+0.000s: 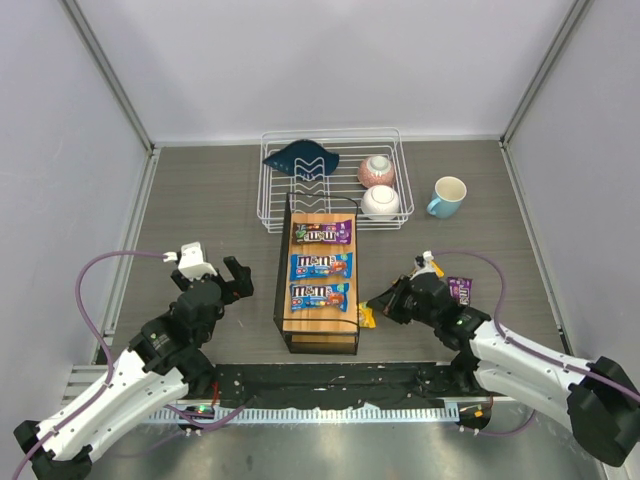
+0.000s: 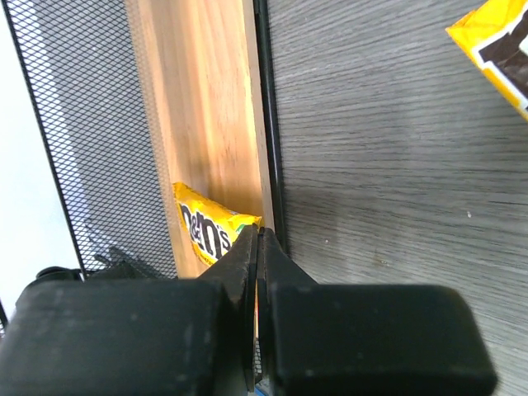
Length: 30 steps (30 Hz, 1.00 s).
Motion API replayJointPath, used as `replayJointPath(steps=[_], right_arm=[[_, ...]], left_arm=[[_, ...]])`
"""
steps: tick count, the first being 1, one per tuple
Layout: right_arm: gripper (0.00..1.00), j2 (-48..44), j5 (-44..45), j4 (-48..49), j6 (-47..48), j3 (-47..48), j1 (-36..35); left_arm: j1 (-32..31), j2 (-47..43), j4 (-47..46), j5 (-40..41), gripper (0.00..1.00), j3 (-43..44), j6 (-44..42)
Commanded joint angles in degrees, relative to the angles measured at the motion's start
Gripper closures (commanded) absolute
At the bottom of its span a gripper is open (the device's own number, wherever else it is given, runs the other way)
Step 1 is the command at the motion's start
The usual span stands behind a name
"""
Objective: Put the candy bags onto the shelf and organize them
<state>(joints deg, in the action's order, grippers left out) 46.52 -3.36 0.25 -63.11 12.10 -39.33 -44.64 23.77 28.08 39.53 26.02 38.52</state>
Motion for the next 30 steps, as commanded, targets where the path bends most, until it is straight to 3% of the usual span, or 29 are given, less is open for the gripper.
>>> replayJointPath(steps=[1,30], right_arm=[[0.99,1.6,5.7,4.2,-2.6,0.6,-2.3],[0.99,9.8,12.1,14.1,-9.3,-0.2,-12.6]], left_arm=[[-0.3,0.0,-1.7,0.8,0.0,0.6,-0.3],[-0.3,-0.6,-1.6,0.7,0.0,0.5,-0.3]])
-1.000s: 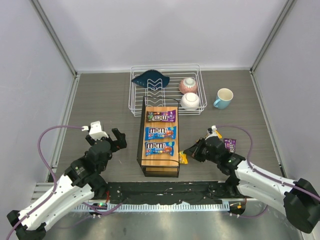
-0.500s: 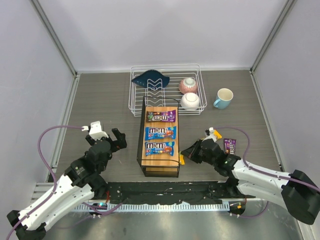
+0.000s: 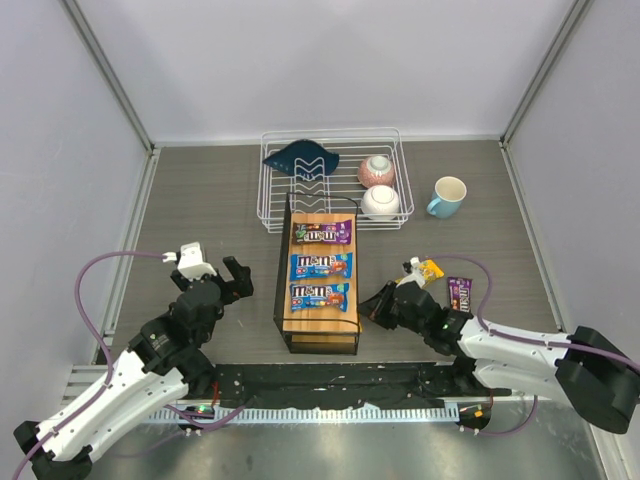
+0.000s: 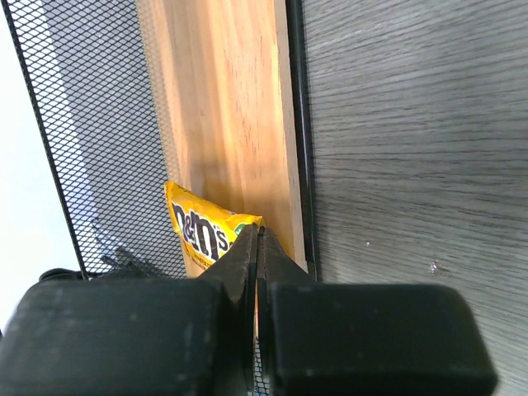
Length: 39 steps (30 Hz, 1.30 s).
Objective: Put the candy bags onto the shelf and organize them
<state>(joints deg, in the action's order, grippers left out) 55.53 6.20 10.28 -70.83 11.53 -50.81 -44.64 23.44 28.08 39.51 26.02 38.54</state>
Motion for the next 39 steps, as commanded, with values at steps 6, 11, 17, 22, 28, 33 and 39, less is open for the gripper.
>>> replayJointPath(steps=[6,11,17,22,28,33,39], right_arm=[[0.99,1.7,4.5,5.1,-3.1,0.2,-3.0],[0.99,2.3,5.7,5.7,-4.0,0.1,-4.0],[0.99,2.8,7.1,6.3,-5.3,-0.2,-5.4],[0.99,3.9,7.1,7.4,-5.6,-0.3,-6.1],[0.99,4.9,7.3,8.1,-6.2,-0.5,-6.3],[0.99,6.2,6.2,9.6,-5.8,-0.5,-6.4],[0.99,7.3,5.2,10.0,-5.5,-0.3,-6.4]], left_arm=[[-0.2,-0.3,-1.6,0.8,0.0,0.5,-0.2],[-0.3,-0.2,-1.6,0.7,0.0,0.5,-0.2],[-0.3,-0.2,-1.5,0.7,0.0,0.5,-0.2],[-0.3,-0.3,-1.5,0.7,0.0,0.4,-0.2],[-0.2,-0.2,-1.5,0.7,0.0,0.5,-0.2],[-0.3,-0.3,-1.6,0.7,0.0,0.4,-0.2],[-0.2,-0.4,-1.4,0.7,0.0,0.4,-0.3]])
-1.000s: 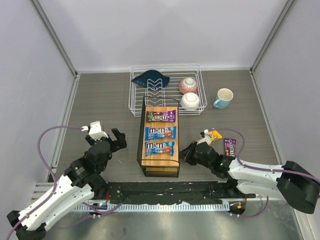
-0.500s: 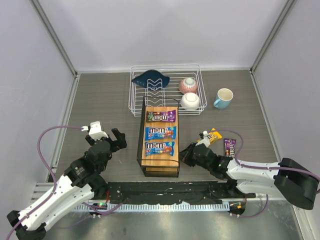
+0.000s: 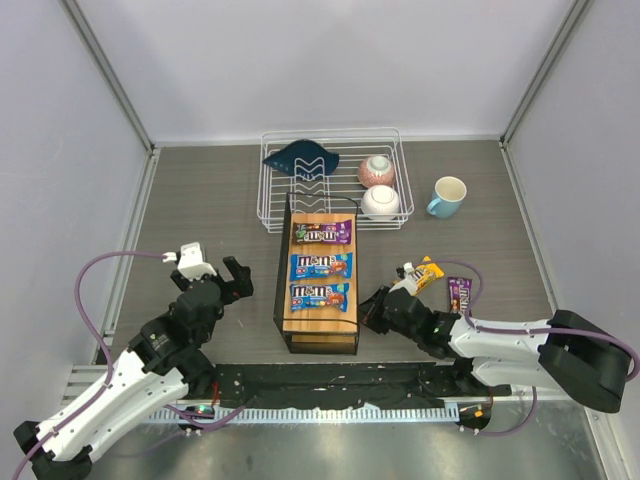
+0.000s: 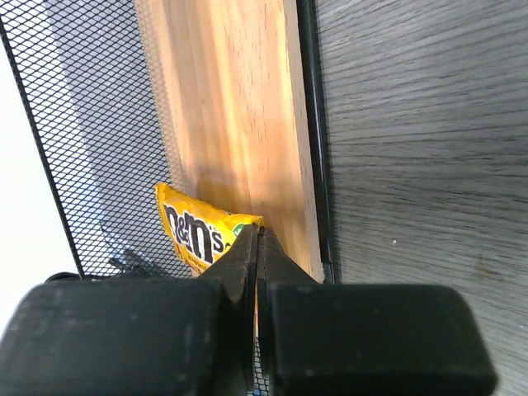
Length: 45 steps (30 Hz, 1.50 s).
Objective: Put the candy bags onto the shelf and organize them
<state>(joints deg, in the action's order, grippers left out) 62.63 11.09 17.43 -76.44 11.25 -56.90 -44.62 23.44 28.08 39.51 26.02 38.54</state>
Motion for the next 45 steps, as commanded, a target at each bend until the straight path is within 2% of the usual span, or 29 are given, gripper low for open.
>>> replayJointPath(steps=[1,27,29,32,35,42,45], right_arm=[[0.99,0.0,0.4,2.8,0.2,-0.1,-0.3],[0.99,-2.9,-0.3,0.1,0.7,-0.9,-0.3],[0.95,-3.0,0.0,0.1,0.6,-1.0,-0.3],[0.81,-3.5,0.4,0.1,0.3,-1.1,-0.3],[0.72,-4.2,0.9,-0.3,0.3,-1.1,-0.2],[0.6,-7.3,3.2,-2.0,0.2,-1.1,-0.3],[0.57,-11.5,5.3,-6.8,0.5,-0.6,-0.2]], left_arm=[[-0.3,-0.5,-1.4,0.7,0.0,0.4,-0.2],[-0.3,-0.6,-1.5,0.7,0.0,0.3,-0.2],[-0.3,-0.5,-1.4,0.7,0.0,0.3,-0.2],[-0.3,-0.7,-1.4,0.7,0.01,0.3,-0.2],[-0.3,-0.8,-1.4,0.8,0.0,0.3,-0.2],[-0.3,-0.7,-1.4,0.7,0.0,0.5,-0.2],[-0.3,-0.7,-1.4,0.7,0.0,0.6,-0.2]])
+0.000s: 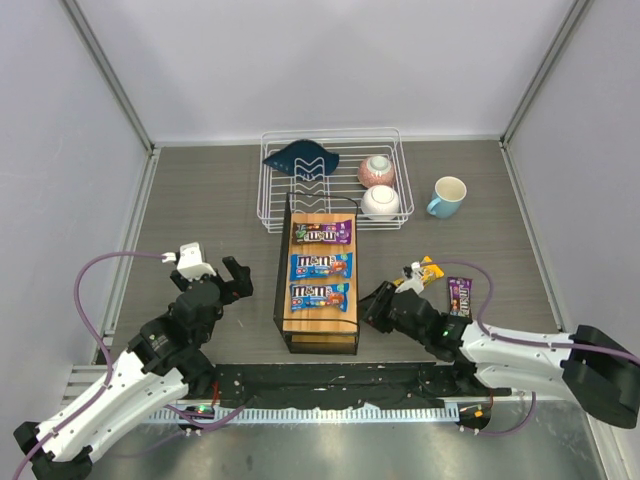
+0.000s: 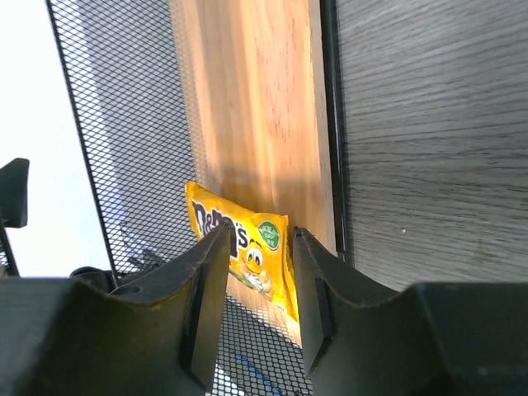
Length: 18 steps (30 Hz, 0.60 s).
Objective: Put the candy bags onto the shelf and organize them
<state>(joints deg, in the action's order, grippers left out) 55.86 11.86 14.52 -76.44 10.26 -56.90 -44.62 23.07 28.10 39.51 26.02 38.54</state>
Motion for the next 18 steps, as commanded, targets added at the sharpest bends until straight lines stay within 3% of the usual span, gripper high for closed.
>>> replayJointPath(steps=[1,6,9,10,14,18], right_arm=[[0.57,-6.0,6.4,-7.5,0.7,0.8,0.2],[0.55,-12.6,7.8,-19.3,3.1,3.6,6.0],[0.54,-13.3,2.3,-23.6,6.5,4.5,15.2],[0.54,-13.2,-0.1,-24.0,7.5,5.4,19.8],[0.54,-11.7,-1.1,-26.9,13.4,9.8,26.7],[0.54,-7.8,0.9,-33.3,18.3,16.1,30.4]], left_arm=[[-0.3,-0.4,-1.5,0.7,0.0,0.5,-0.2],[-0.3,-0.5,-1.5,0.5,0.0,0.5,-0.2],[-0.2,-0.7,-1.5,0.5,0.0,0.4,-0.2],[-0.3,-0.7,-1.5,0.4,0.0,0.4,-0.2],[-0.3,-0.7,-1.5,0.5,0.0,0.4,-0.2],[-0.2,-0.8,-1.2,0.7,0.0,0.5,-0.1]])
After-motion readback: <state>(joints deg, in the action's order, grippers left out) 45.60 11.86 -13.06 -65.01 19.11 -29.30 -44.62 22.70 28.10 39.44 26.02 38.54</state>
